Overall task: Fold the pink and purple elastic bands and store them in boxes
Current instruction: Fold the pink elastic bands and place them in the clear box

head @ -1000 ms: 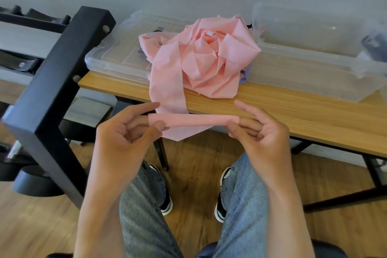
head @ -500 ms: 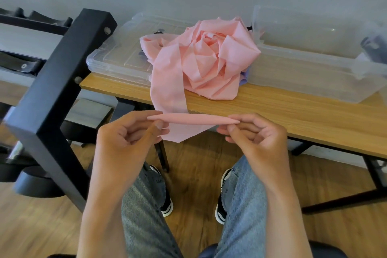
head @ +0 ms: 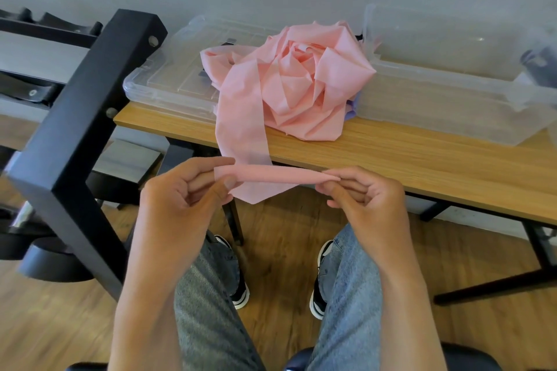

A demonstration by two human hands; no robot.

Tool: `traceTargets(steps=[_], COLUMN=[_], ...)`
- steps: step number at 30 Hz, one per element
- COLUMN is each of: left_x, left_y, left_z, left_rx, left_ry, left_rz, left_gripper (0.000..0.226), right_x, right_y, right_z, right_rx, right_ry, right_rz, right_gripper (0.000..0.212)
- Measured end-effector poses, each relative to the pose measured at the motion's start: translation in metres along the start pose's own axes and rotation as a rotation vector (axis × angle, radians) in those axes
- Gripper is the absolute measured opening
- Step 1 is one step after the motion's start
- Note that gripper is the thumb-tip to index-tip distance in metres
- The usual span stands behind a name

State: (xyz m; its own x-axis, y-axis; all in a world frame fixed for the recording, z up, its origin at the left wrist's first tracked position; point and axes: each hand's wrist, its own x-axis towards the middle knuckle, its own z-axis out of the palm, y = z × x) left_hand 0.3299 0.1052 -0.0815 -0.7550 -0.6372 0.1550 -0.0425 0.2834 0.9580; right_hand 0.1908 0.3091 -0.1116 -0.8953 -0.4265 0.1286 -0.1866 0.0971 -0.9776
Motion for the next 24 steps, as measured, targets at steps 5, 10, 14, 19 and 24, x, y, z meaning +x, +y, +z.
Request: traceTargets(steps=[5, 10, 14, 19, 24], left_x=[-0.001, -0.004, -0.006, -0.007, -0.009], left_y=[0.000, 0.004, 0.009, 0.014, 0.016], left_z=[-0.001, 0.002, 0.001, -0.007, -0.014], left_rx=[0.000, -0.048, -0.104, -0.040, 0.088], left_ry=[0.020, 0.018, 0.049, -0.017, -0.082], left_rz=[-0.018, -0.001, -0.002, -0.020, -0.054], left_gripper=[0.015, 0.020, 0.016, 0.033, 0.028], right_x=[-0.003, -0.003, -0.003, -0.001, -0.002], right_y=[-0.003, -0.009, -0.010, -0.003, -0.003], right_z=[-0.001, 0.000, -0.001, -0.004, -0.006], right_rx=[-0.031, 0.173, 0.186, 0.105, -0.012], right_ry=[-0.022, -0.028, -0.011, -0.069, -0.083], right_rz=[-0.011, -0.009, -0.042, 0.018, -0.013], right_gripper=[0.011, 0.014, 0.020, 0.039, 0.022])
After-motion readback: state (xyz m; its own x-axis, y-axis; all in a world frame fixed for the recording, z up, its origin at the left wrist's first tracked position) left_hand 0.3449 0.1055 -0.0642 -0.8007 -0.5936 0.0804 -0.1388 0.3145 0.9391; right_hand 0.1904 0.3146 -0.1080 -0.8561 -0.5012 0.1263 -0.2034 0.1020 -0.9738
